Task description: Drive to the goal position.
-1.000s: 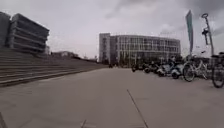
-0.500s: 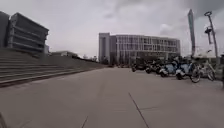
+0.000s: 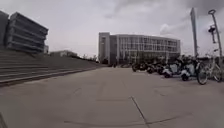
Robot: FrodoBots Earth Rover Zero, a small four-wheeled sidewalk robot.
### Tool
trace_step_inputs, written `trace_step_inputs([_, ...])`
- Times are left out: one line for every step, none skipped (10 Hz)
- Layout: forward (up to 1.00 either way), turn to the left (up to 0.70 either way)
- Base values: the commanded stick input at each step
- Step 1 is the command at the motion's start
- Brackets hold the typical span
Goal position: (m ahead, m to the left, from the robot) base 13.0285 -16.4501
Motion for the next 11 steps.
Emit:
trace_step_inputs([0.70,0.00])
trace_step_inputs([0.70,0.00])
trace_step_inputs([0.70,0.00])
trace_step_inputs([0.70,0.00])
trace_step_inputs([0.70,0.00])
trace_step_inputs([0.70,0.00])
trace_step_inputs([0.70,0.00])
trace_step_inputs([0.70,0.00])
trace_step_inputs([0.70,0.00])
trace_step_inputs([0.70,0.00])
trace_step_inputs([0.70,0.00])
